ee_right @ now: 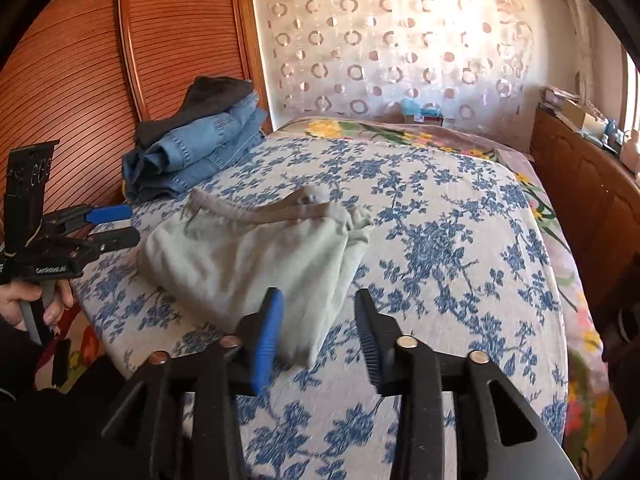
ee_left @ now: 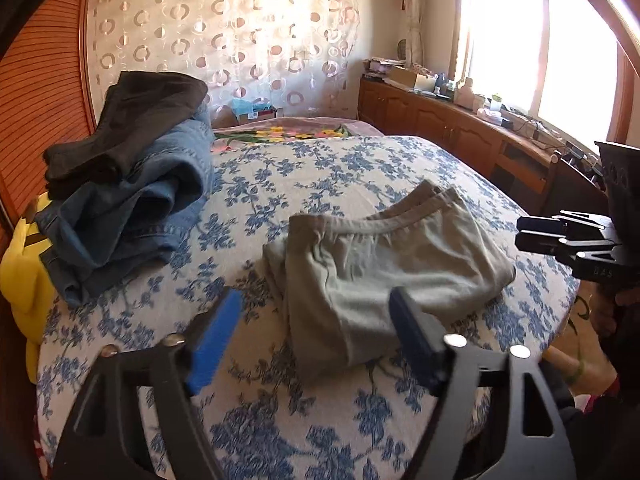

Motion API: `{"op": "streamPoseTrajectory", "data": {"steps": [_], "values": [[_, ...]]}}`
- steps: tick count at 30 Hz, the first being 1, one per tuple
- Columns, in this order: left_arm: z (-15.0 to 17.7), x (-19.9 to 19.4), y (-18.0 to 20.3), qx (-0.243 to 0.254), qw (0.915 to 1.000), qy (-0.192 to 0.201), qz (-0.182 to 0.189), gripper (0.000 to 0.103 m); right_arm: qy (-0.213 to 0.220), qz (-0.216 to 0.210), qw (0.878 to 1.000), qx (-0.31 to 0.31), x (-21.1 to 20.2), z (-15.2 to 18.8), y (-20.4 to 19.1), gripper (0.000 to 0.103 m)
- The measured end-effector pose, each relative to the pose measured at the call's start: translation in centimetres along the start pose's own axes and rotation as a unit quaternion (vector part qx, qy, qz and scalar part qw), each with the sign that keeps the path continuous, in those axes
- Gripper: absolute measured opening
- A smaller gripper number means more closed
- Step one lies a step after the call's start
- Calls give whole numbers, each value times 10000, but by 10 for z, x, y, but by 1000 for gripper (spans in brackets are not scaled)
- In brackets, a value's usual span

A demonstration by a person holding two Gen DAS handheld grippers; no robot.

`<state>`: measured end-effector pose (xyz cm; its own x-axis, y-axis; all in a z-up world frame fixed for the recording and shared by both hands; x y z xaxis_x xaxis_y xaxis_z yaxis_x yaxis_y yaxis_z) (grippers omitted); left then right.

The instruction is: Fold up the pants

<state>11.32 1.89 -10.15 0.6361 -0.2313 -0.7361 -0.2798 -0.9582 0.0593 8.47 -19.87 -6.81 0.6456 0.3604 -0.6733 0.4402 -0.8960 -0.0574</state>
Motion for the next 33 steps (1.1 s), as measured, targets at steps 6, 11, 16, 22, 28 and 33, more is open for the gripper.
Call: {"op": "streamPoseTrajectory", "data": {"steps": [6, 11, 16, 22, 28, 33], "values": [[-11, 19, 6, 127, 9999, -92, 6, 79, 71, -7, 10000, 45, 22, -15, 7, 50], [-16, 32, 8, 186, 9997, -156, -32, 79, 2, 8, 9999, 114, 40, -26, 12, 50], [-16, 43, 4, 140, 9996, -239, -71, 79, -40, -174, 9998, 38, 51, -39, 10, 49], [-11, 53, -3, 27, 9996, -281, 9, 79, -120, -217, 9997, 43, 64, -50, 8, 45], [-10, 45, -2, 67, 9999, -80, 98, 79, -260, -175, 9995, -18, 80, -62, 4, 22], [-9, 42, -4, 7, 10000, 61, 32, 79, -149, -105, 9998, -121, 79, -71, -2, 13]]}}
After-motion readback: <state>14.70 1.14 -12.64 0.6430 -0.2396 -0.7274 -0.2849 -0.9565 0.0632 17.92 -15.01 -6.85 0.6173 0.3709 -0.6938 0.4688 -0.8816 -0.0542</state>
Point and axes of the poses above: each gripper's, at about its wrist camera, not at the fingertips, and x roughly the way its jaws point, y to its right, z to its underside, the point moved 6 cm from there along x, roughly the way its jaws point, and after that the axes turned 8 degrees about -y, right-handed, at the moved point
